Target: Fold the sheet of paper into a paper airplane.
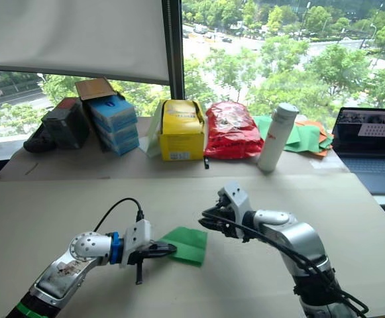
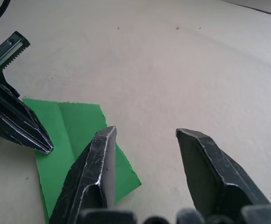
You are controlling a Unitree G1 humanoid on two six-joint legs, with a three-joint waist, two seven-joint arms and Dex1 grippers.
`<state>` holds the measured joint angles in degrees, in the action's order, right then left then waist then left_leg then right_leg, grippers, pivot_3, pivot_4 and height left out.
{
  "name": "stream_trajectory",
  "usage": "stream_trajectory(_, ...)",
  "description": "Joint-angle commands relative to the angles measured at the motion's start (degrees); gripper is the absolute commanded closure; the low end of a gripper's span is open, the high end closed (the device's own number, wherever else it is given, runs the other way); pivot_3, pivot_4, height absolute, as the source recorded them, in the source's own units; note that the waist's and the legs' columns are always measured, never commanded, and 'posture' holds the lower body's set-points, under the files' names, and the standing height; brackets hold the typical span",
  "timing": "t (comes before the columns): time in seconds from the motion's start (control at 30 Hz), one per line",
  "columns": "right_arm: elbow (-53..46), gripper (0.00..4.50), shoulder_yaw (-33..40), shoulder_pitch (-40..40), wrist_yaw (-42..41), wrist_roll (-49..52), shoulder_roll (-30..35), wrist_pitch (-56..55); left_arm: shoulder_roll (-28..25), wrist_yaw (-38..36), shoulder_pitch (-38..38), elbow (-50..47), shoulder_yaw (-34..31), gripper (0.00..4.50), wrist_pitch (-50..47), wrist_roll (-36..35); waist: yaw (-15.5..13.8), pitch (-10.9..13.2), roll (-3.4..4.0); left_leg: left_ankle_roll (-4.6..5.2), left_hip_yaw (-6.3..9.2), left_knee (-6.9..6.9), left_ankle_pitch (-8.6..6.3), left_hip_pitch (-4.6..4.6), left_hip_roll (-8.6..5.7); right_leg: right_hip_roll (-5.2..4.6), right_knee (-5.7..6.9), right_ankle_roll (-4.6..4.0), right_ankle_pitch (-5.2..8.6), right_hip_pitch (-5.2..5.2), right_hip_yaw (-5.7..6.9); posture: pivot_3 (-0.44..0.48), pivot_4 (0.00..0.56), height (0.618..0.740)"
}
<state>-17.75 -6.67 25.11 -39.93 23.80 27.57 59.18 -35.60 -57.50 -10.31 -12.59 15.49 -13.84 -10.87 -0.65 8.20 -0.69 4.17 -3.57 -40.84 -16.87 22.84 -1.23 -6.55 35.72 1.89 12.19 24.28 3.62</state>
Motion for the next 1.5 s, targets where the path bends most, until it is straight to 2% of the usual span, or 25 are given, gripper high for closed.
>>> stream_trajectory(0.03, 1.14, 1.53, 0.67, 1.25, -1.87, 2.73, 0.55, 1.3, -0.03, -0.2, 0.41, -1.19, 0.09, 4.5, 1.19, 0.23, 0.01, 0.0, 0.0, 0.0, 0.0, 0.0, 0.0, 0.0, -0.01, 0.0, 0.0, 0.0, 0.0, 0.0, 0.0, 0.0, 0.15, 0.74)
stream_trajectory(0.27, 2.58, 1.53, -1.02, 0.4, -5.76, 5.95, 1.48, 3.73, -0.33, -0.11, 1.07, -2.32, 0.59, 4.5, 1.38, 1.18, 0.06, 0.0, 0.0, 0.06, 0.0, -0.01, -0.03, 0.0, 0.0, -0.01, 0.0, 0.01, 0.0, -0.02, -0.01, 0.0, 0.15, 0.74)
stream_trajectory(0.67, 7.15, 1.53, -3.99, 0.0, -5.61, 3.38, 2.08, -1.28, -0.46, -0.43, 1.55, -2.74, 0.7, 4.5, 1.79, 1.95, 0.02, 0.0, 0.0, 0.05, 0.0, -0.01, -0.03, 0.0, 0.01, -0.01, 0.0, 0.01, 0.0, -0.01, -0.01, 0.0, 0.15, 0.74)
stream_trajectory(1.23, 6.32, 1.53, -4.15, -2.17, -5.52, 3.83, 1.99, -1.97, -0.88, -0.82, 2.04, -2.23, 0.56, 4.5, 3.02, 2.62, 0.0, 0.0, 0.0, 0.05, 0.02, 0.0, -0.03, -0.02, 0.03, -0.03, -0.01, 0.01, 0.0, -0.03, -0.01, 0.0, 0.15, 0.74)
stream_trajectory(1.33, 6.02, 2.34, -4.36, -2.54, -5.62, 3.7, 2.13, -2.29, -0.9, -0.82, 2.04, -2.45, 0.57, 4.5, 2.8, 2.61, -0.01, 0.0, 0.0, 0.06, 0.02, 0.0, -0.03, -0.02, 0.03, -0.03, -0.01, 0.0, 0.0, -0.03, -0.01, 0.0, 0.15, 0.74)
stream_trajectory(1.5, 5.77, 4.1, -4.21, -2.71, -5.7, 3.68, 2.16, -2.72, -0.92, -0.79, 1.95, -2.82, 0.64, 4.5, 2.31, 2.59, 0.01, 0.0, 0.0, 0.05, 0.02, 0.0, -0.03, -0.01, 0.03, -0.04, -0.02, 0.0, 0.0, -0.02, -0.01, 0.0, 0.15, 0.74)
